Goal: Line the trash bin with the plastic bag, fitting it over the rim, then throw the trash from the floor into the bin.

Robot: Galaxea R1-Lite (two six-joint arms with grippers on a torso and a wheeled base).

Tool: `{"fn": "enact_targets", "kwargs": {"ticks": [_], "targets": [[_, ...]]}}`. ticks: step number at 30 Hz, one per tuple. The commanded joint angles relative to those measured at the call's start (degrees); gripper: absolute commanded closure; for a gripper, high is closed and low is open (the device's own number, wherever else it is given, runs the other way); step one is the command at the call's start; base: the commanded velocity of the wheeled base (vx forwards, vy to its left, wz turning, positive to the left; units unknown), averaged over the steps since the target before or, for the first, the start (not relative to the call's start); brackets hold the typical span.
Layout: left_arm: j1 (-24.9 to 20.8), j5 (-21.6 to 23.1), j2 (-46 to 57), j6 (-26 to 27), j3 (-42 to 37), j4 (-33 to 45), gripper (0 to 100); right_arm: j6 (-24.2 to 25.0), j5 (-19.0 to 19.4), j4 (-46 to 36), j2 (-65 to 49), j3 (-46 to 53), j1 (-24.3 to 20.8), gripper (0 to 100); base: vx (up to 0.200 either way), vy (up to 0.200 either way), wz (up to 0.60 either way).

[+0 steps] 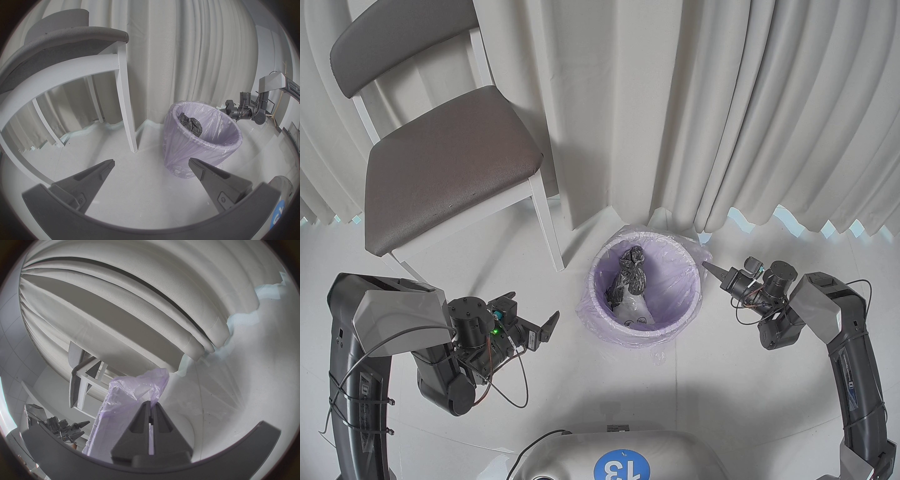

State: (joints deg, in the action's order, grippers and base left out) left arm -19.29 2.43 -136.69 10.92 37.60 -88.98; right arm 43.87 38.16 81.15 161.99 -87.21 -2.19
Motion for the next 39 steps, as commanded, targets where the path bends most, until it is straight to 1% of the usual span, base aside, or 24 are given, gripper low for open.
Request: {"fn": "enact_targets", "kwargs": {"ticks": [1,3,4,5,6,8,9,11,15,20,24,27,28,29,37,38,39], "targets": [[-0.1,-0.5,-0.1,0.1,-0.1,-0.9,0,-2.2,-0.3,-4.7,1.3,-2.9,0.1,100,0.0,0.0,0.0],[-0.1,-0.6,-0.2,0.0,0.1,-0.9,0,-3.8,-0.3,-6.2,1.3,-2.9,0.1,100,0.0,0.0,0.0],[-0.1,-0.6,-0.2,0.0,0.1,-0.9,0,-3.8,-0.3,-6.2,1.3,-2.9,0.1,100,0.0,0.0,0.0],[-0.1,-0.6,-0.4,0.1,0.4,-0.9,0,-7.5,-0.3,-9.2,1.6,-3.0,0.0,100,0.0,0.0,0.0],[-0.1,-0.6,-0.4,0.1,0.4,-0.9,0,-7.5,-0.3,-9.2,1.6,-3.0,0.0,100,0.0,0.0,0.0],[-0.1,-1.0,-0.7,0.1,0.4,-0.9,0,-13.2,-0.4,-13.9,2.1,-3.7,-0.1,100,0.0,0.0,0.0],[-0.2,-1.1,-0.8,0.1,0.4,-0.9,0,-15.2,-0.5,-15.8,2.5,-4.4,-0.1,100,0.0,0.0,0.0],[-0.4,-1.2,-0.9,0.0,0.5,-0.9,0,-17.5,-0.6,-18.1,3.4,-5.6,-0.1,100,0.0,0.0,0.0],[-0.4,-1.2,-1.0,0.1,0.6,-0.9,0,-19.2,-0.5,-20.2,4.5,-7.4,-0.2,100,0.0,0.0,0.0],[-0.3,-1.2,-1.3,0.1,1.0,-0.9,0,-19.7,-0.5,-22.4,4.5,-7.8,-0.4,100,0.0,0.0,0.0],[-0.1,-1.7,-2.4,0.4,2.2,-1.0,0,-22.3,-0.7,-26.9,4.6,-9.8,-0.4,100,0.0,0.0,0.0],[0.3,-2.9,-2.7,0.9,3.2,-1.0,0,-23.6,-1.7,-29.2,4.6,-10.4,-0.3,100,0.0,0.0,0.0],[0.2,-4.3,-2.4,0.7,4.0,-1.0,0,-24.5,-3.6,-31.3,4.7,-11.5,-0.2,100,0.0,0.0,0.0],[0.2,-4.6,-2.3,0.8,4.1,-1.0,0,-24.6,-4.1,-31.9,4.8,-11.9,-0.2,100,0.0,0.0,0.0],[-0.3,-4.8,-1.5,0.8,3.7,-1.0,0,-24.7,-4.6,-30.4,5.2,-11.9,-0.4,100,0.0,0.0,0.0],[-0.3,-4.8,-1.5,0.8,3.5,-1.0,0,-24.7,-4.6,-30.2,5.2,-11.9,-0.4,0,0.0,0.0,0.0],[-0.3,-4.8,-1.5,0.8,3.4,-1.0,0,-24.7,-4.7,-30.2,5.2,-11.9,-0.4,0,0.0,0.0,0.0]]}}
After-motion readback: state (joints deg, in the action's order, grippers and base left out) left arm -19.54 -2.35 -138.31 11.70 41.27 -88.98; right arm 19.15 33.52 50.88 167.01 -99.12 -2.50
